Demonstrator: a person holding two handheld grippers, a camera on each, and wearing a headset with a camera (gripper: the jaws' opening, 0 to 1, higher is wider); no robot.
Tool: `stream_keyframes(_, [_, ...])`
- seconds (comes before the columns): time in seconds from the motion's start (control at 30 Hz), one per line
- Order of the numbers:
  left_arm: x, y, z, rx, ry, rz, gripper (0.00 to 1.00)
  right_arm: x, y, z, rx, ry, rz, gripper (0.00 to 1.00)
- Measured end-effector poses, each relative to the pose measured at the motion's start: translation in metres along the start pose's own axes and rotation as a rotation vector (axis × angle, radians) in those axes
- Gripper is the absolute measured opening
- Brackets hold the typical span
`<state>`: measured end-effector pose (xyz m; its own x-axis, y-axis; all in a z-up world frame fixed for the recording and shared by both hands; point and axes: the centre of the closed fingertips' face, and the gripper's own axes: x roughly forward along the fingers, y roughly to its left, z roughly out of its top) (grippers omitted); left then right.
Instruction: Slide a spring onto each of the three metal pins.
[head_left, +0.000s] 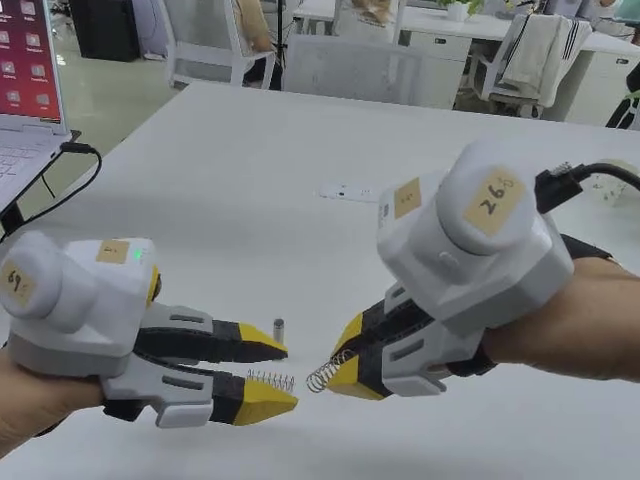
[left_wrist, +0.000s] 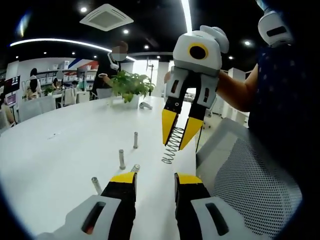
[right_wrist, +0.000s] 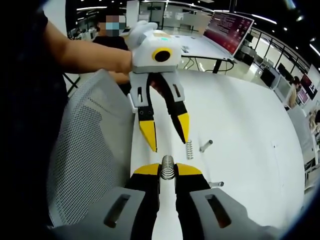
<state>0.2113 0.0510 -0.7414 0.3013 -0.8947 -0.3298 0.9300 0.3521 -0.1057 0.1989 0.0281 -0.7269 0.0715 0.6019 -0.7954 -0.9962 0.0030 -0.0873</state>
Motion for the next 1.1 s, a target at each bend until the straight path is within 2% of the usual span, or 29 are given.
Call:
stream_keyframes(0.27, [-0.011,0.015,-0.011,-0.027,0.002,0.071,0.32,-0.004,-0.007,-0.011,0.016,0.018,-0.020,0.08])
stream_keyframes(0.57, [-0.021,0.026,-0.021,-0.052,-0.001,0.139,0.42,-0.009,-0.015,-0.022,0.037,0.031,-0.038,0.08])
stream_keyframes(0.87, [-0.026,0.033,-0.031,-0.073,-0.003,0.185,0.51,-0.018,-0.024,-0.037,0.062,0.052,-0.062,0.08])
stream_keyframes(1.1, [-0.026,0.034,-0.035,-0.090,-0.007,0.200,0.55,-0.022,-0.027,-0.050,0.079,0.076,-0.067,0.08])
